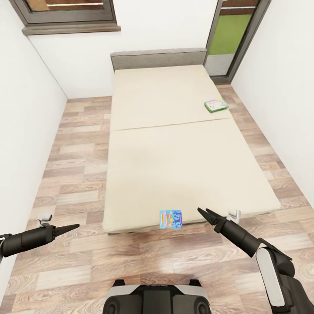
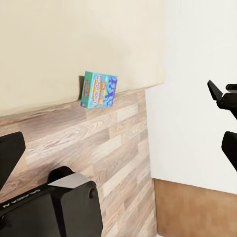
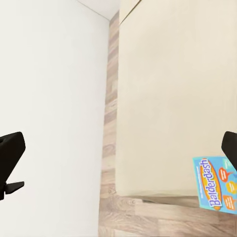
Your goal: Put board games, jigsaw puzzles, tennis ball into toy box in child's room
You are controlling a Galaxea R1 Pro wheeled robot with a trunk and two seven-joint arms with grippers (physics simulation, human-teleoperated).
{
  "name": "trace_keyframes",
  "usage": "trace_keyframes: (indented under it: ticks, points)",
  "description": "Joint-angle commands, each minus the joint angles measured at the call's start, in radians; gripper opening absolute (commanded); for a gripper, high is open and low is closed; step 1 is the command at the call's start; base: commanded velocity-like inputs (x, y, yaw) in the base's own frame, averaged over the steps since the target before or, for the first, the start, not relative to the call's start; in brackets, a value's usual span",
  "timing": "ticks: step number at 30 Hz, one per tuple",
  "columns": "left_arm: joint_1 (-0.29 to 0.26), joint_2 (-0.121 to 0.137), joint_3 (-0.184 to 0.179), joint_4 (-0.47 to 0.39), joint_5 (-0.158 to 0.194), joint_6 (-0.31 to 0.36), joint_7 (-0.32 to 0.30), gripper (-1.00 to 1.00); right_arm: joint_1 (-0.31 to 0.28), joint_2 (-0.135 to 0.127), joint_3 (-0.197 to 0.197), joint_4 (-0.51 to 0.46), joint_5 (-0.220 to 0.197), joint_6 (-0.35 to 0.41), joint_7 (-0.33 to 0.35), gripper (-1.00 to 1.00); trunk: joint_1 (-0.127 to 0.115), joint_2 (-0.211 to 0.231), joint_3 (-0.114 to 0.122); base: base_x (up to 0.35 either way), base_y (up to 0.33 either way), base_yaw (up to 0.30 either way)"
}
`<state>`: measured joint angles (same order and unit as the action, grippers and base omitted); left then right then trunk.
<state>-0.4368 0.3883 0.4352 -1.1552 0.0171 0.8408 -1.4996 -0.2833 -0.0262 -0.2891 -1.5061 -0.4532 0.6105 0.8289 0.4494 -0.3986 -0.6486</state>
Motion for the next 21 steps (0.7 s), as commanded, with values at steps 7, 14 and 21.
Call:
trace_keyframes:
  ticks: [7, 14, 21]
  points:
    - [0.0, 0.0, 0.0, 0.0, 0.0, 0.011, -0.004, 1.0, 0.0, 0.0, -0.001, 0.001, 0.003, 0.006, 0.001, 1.0, 0.001, -0.001, 0.01, 0.0, 0.0, 0.0]
    - [0.0, 0.0, -0.001, -0.001, -0.001, 0.011, -0.002, 1.0, 0.0, 0.003, -0.001, 0.002, 0.004, 0.006, 0.001, 1.0, 0.001, -0.001, 0.022, 0.0, 0.0, 0.0]
    - [0.0, 0.0, -0.001, 0.0, -0.001, 0.011, 0.001, 1.0, 0.0, 0.005, 0.0, 0.003, 0.003, 0.006, 0.001, 1.0, 0.001, -0.001, 0.034, 0.0, 0.0, 0.0]
